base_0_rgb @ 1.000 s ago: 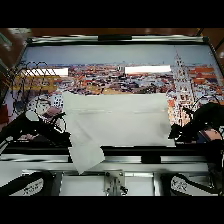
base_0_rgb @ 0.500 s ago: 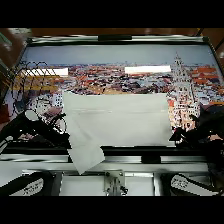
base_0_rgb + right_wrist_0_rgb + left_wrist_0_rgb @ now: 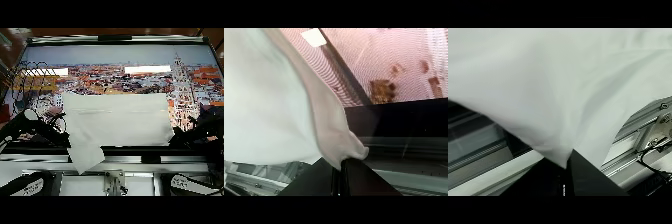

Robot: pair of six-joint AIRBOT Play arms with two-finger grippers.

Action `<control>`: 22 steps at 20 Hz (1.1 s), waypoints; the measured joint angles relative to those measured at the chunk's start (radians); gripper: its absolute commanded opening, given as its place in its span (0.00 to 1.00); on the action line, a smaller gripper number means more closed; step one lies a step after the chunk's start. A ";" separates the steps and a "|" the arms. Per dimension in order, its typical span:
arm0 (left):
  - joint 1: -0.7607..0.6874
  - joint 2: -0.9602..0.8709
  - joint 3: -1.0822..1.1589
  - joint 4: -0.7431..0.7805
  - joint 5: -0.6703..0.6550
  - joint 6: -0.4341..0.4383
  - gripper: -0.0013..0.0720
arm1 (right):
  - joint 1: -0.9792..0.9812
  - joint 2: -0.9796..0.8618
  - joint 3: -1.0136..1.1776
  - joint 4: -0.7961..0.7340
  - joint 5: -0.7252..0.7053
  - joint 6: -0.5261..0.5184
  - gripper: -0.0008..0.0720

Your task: Fold the shirts.

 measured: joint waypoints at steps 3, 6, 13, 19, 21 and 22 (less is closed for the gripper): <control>0.019 0.016 0.051 0.000 0.009 0.036 0.06 | -0.001 -0.001 0.041 0.036 -0.042 -0.026 0.10; 0.062 0.023 0.154 0.000 0.031 0.070 0.06 | 0.018 -0.001 0.111 0.108 -0.083 -0.052 0.10; 0.144 -0.113 0.363 -0.027 0.092 0.111 0.06 | 0.201 -0.014 0.313 0.149 0.156 -0.016 0.10; 0.153 -0.379 0.663 -0.173 0.121 0.140 0.06 | 0.292 -0.143 0.476 0.129 0.307 0.056 0.10; 0.154 -0.457 0.768 -0.206 0.121 0.141 0.06 | 0.303 -0.177 0.502 0.125 0.342 0.071 0.10; 0.157 -0.492 0.811 -0.216 0.121 0.140 0.06 | 0.306 -0.191 0.510 0.124 0.362 0.074 0.10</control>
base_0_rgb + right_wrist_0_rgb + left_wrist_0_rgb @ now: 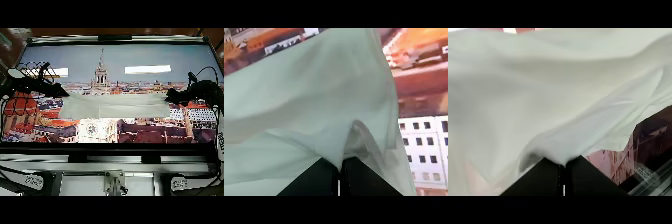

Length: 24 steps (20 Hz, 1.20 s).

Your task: Fold the shirts.

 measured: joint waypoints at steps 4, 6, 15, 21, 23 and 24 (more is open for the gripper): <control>0.008 -0.122 0.098 -0.014 -0.006 -0.035 0.06 | 0.019 -0.035 0.015 -0.002 0.077 0.013 0.10; 0.007 -0.173 0.115 -0.010 -0.029 -0.059 0.06 | 0.037 -0.052 0.018 -0.002 0.096 0.016 0.15; -0.003 -0.228 0.176 -0.029 -0.152 -0.105 0.80 | 0.019 -0.061 0.058 -0.082 0.010 0.026 0.91; -0.003 -0.200 0.230 -0.085 -0.195 -0.107 0.80 | -0.046 -0.107 0.068 -0.039 -0.064 0.053 0.91; -0.004 -0.188 0.236 -0.098 -0.198 -0.107 0.80 | -0.047 -0.136 0.069 0.012 -0.081 0.040 0.91; -0.004 -0.182 0.238 -0.100 -0.201 -0.107 0.80 | -0.046 -0.147 0.070 0.036 -0.083 0.038 0.90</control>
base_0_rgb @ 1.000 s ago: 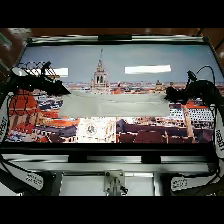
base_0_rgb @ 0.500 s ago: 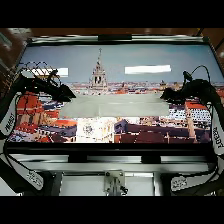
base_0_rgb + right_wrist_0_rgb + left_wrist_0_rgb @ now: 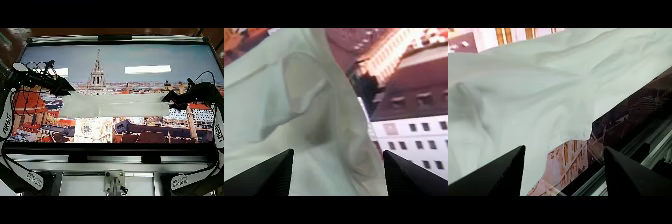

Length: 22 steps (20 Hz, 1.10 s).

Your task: Fold the shirts.

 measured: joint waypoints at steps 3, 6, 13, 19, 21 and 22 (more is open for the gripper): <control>-0.002 0.022 0.004 -0.008 -0.002 0.001 0.80 | 0.015 -0.026 0.001 0.047 -0.010 -0.012 0.68; -0.010 0.039 0.006 -0.013 -0.003 0.003 0.80 | 0.039 -0.040 -0.002 0.048 -0.031 -0.039 0.10; -0.143 0.048 0.006 -0.060 0.041 -0.046 0.06 | 0.069 0.091 0.034 0.084 -0.120 -0.103 0.10; -0.404 0.048 0.005 -0.071 0.126 -0.122 0.06 | 0.072 0.373 0.042 0.092 -0.231 -0.043 0.10; -0.478 0.048 0.005 -0.055 0.175 -0.153 0.06 | 0.072 0.458 0.043 0.089 -0.272 -0.023 0.10; -0.505 0.048 0.005 -0.035 0.188 -0.169 0.06 | 0.072 0.500 0.043 0.083 -0.291 -0.011 0.10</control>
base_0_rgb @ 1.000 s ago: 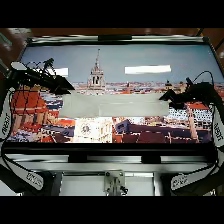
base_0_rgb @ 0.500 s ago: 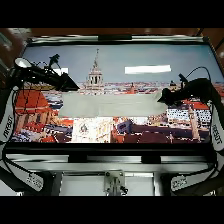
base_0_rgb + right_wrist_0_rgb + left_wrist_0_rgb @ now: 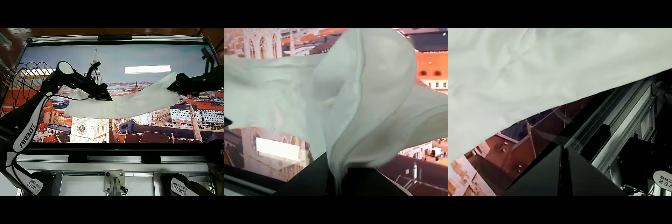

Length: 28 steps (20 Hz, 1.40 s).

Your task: Fold the shirts.

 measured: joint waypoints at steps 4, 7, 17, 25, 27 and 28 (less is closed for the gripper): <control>-0.097 -0.004 0.000 0.045 0.074 -0.076 0.06 | 0.000 0.135 0.000 -0.007 -0.034 0.046 0.10; -0.180 -0.021 0.000 0.042 0.170 -0.112 0.06 | 0.000 0.201 0.000 -0.004 -0.053 0.071 0.10; -0.330 -0.185 0.003 -0.341 0.420 -0.060 0.06 | 0.000 0.306 0.000 0.036 -0.084 0.135 0.10; -0.177 0.020 0.003 -0.142 0.269 -0.032 0.05 | 0.012 0.300 0.000 0.052 -0.024 0.134 0.10; -0.121 0.128 0.003 -0.035 0.214 -0.060 0.06 | 0.065 0.272 0.000 0.057 0.012 0.125 0.10; -0.087 0.189 0.003 0.010 0.188 -0.070 0.06 | 0.106 0.253 0.000 0.060 0.038 0.121 0.10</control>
